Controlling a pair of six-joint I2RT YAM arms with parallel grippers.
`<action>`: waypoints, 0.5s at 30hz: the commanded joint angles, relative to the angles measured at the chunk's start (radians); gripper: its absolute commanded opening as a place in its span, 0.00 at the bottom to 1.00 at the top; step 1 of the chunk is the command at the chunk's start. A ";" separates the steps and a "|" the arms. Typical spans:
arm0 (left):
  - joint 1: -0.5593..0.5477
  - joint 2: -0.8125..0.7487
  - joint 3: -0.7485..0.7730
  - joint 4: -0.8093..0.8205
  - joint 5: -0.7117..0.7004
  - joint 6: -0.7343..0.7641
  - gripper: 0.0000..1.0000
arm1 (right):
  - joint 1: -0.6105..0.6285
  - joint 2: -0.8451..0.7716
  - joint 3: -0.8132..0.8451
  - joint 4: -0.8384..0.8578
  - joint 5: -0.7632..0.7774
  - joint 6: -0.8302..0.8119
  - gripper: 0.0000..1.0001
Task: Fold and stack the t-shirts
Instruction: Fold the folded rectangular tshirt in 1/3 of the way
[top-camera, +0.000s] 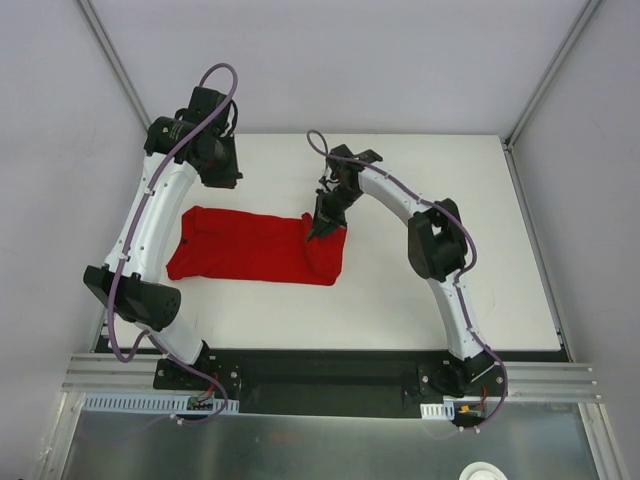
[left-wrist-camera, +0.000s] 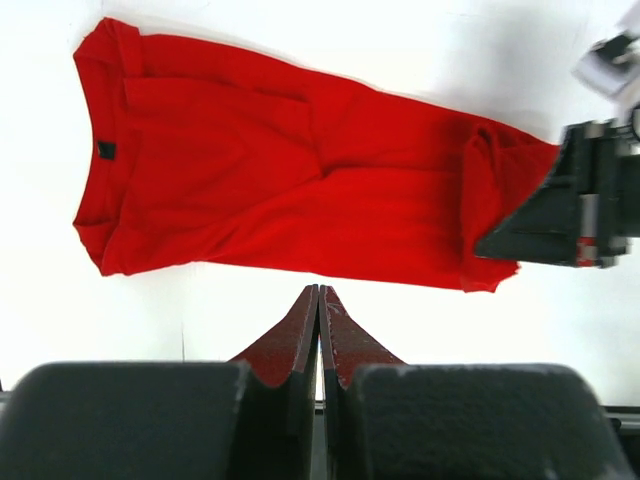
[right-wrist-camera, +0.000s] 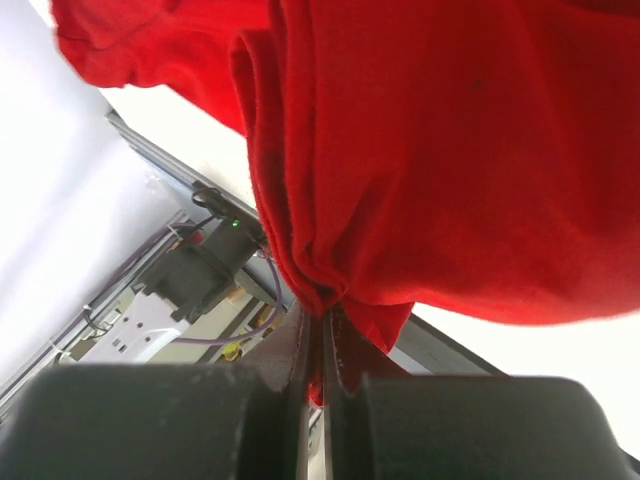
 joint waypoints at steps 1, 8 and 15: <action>-0.007 -0.012 0.050 -0.028 0.000 -0.017 0.00 | 0.024 0.029 0.030 0.012 -0.031 0.013 0.01; -0.008 0.013 0.096 -0.035 0.040 -0.020 0.00 | 0.050 0.085 0.001 0.128 -0.009 0.038 0.00; -0.016 0.016 0.091 -0.037 0.063 -0.023 0.00 | 0.058 0.111 0.110 0.190 -0.005 0.110 0.00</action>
